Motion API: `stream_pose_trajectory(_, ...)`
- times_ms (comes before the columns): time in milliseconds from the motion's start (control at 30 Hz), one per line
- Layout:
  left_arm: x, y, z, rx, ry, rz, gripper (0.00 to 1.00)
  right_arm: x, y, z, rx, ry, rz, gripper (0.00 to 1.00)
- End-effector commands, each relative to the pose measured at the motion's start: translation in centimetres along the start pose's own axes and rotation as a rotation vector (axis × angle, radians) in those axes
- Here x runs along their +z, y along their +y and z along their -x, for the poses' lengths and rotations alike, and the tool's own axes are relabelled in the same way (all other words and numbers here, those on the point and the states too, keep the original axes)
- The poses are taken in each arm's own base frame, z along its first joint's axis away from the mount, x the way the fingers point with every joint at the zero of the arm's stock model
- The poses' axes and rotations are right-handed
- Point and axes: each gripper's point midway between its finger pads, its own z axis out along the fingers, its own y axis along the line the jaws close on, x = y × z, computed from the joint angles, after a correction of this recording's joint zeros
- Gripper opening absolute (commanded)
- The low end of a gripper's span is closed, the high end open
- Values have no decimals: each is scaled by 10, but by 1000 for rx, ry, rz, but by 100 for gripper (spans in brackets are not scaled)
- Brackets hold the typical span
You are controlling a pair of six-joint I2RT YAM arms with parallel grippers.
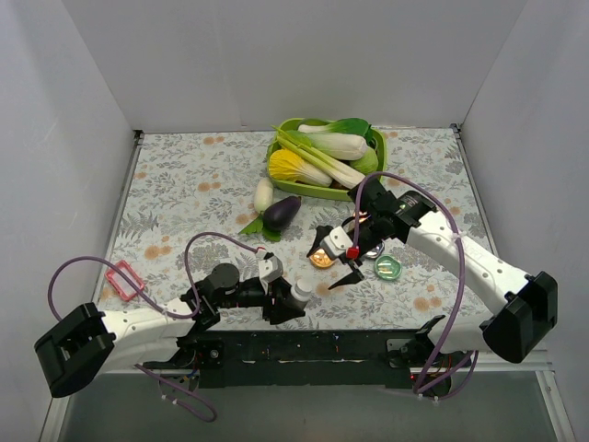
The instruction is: Sort the pills into containers
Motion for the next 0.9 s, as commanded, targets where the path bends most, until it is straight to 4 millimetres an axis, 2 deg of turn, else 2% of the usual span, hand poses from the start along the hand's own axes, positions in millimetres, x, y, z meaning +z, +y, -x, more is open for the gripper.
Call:
stream_pose_trajectory(0,6,-12,26,40,-60,-62,0,-2,-5,20,-59,-60,7,92)
stream_pose_trajectory(533,13,-14,27,34,-50,-81,0,12,-2,26,-50,-89,74,91)
stream_pose_trajectory(767,15,-15,31,40,-55,-86,0,26,5,10,23,-51,135,89)
stream_pose_trajectory(867,16,-15,32,44,-59,-87,0,31,6,4,50,-38,155,84)
